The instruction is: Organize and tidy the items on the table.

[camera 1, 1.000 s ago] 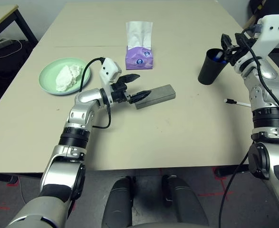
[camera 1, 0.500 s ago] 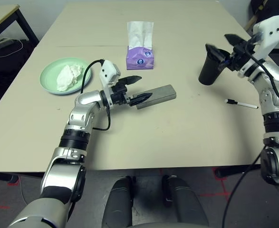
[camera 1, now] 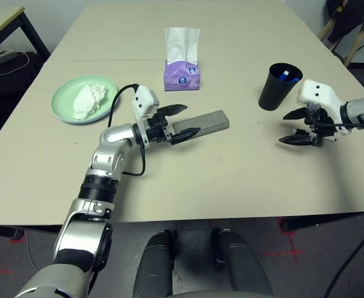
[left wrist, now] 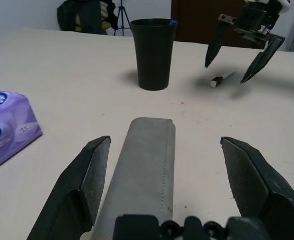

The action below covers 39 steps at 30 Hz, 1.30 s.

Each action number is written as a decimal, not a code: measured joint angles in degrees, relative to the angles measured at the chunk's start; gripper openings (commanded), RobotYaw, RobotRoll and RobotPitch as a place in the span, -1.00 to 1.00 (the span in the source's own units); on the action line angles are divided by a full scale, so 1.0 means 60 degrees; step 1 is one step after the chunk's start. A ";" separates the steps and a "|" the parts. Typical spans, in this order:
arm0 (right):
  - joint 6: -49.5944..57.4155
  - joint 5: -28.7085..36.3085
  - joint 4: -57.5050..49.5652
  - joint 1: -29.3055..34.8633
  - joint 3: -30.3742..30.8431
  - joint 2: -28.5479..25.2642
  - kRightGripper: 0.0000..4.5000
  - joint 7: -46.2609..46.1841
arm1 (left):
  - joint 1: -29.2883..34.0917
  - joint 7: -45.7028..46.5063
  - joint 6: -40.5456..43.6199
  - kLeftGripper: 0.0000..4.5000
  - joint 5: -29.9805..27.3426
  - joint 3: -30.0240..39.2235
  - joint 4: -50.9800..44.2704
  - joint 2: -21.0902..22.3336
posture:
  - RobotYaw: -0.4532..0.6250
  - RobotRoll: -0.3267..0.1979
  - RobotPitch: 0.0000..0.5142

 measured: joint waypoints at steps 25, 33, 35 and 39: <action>-0.1189 -0.1896 0.2977 -0.1762 0.0484 0.0203 0.99 0.0038 | 0.0892 0.0789 0.0903 1.00 -0.0187 -0.0006 -0.1502 0.0001 | -0.04 0.25 0.10; -0.1257 -0.2171 0.3263 -0.2114 0.0398 0.0202 0.99 -0.0126 | 0.1134 0.0808 0.1109 1.00 -0.0217 -0.0005 -0.1658 0.0007 | -0.03 0.25 0.20; -0.1316 -0.2290 0.3281 -0.2178 0.0425 0.0226 0.99 -0.0106 | 0.1135 0.0862 0.1127 1.00 -0.0217 -0.0005 -0.1799 0.0008 | -0.03 0.25 0.23; -0.1350 -0.2351 0.3302 -0.2225 0.0436 0.0312 0.99 -0.0091 | 0.1184 0.0931 0.1154 1.00 -0.0253 -0.0002 -0.1990 0.0005 | -0.01 0.25 0.23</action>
